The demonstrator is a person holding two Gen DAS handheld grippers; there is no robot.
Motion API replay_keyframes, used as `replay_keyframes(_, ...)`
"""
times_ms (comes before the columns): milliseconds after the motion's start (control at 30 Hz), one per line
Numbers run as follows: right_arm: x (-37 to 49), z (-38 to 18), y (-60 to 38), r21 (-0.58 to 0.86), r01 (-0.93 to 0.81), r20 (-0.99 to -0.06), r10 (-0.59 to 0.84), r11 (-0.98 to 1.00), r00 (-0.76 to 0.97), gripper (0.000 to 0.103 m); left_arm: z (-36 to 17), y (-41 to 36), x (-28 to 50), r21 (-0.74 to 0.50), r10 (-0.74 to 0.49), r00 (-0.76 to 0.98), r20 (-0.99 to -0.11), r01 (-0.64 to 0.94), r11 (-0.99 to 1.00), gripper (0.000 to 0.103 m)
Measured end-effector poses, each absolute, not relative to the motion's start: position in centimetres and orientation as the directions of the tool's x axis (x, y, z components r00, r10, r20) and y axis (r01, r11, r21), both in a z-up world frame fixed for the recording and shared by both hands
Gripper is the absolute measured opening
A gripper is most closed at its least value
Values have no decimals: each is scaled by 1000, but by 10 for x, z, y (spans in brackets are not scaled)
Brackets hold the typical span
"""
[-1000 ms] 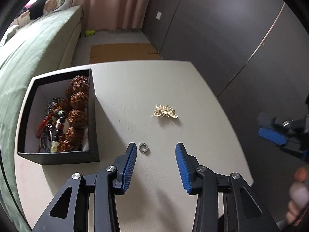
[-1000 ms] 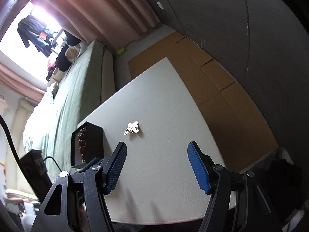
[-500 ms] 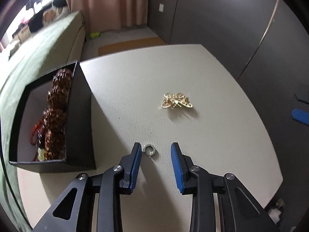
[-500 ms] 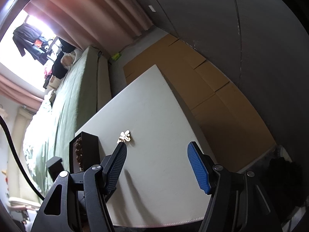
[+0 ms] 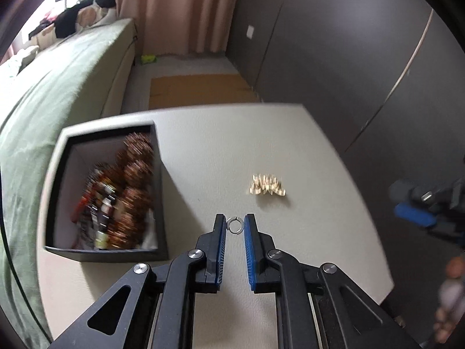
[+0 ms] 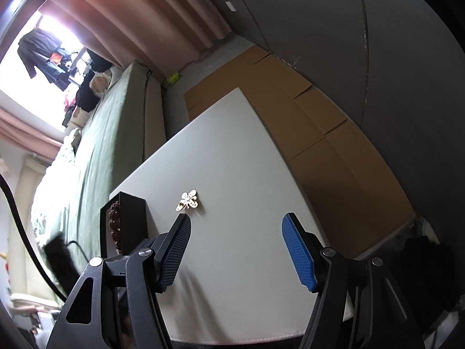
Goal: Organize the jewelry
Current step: 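Grasp the small silver ring on the table with the left tool, then drop the silver ring into the box with left tool while right grasps the butterfly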
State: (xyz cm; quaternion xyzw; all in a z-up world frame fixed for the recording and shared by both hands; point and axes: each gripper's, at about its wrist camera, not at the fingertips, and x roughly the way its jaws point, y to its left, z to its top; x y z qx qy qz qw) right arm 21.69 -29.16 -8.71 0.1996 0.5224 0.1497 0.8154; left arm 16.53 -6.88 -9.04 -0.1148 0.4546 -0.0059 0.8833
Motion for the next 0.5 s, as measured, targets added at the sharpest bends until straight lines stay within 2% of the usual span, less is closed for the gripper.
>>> replay_keyframes(200, 221, -91, -277, 450, -59, -807, 434, 891, 401, 66, -63, -38, 158, -273, -126, 643, -755, -134, 953, 13)
replay_keyframes(500, 233, -106, -247, 438, -108, -817, 446, 892, 365, 66, -57, 1, 159, -334, -127, 667, -734, -192, 923, 13)
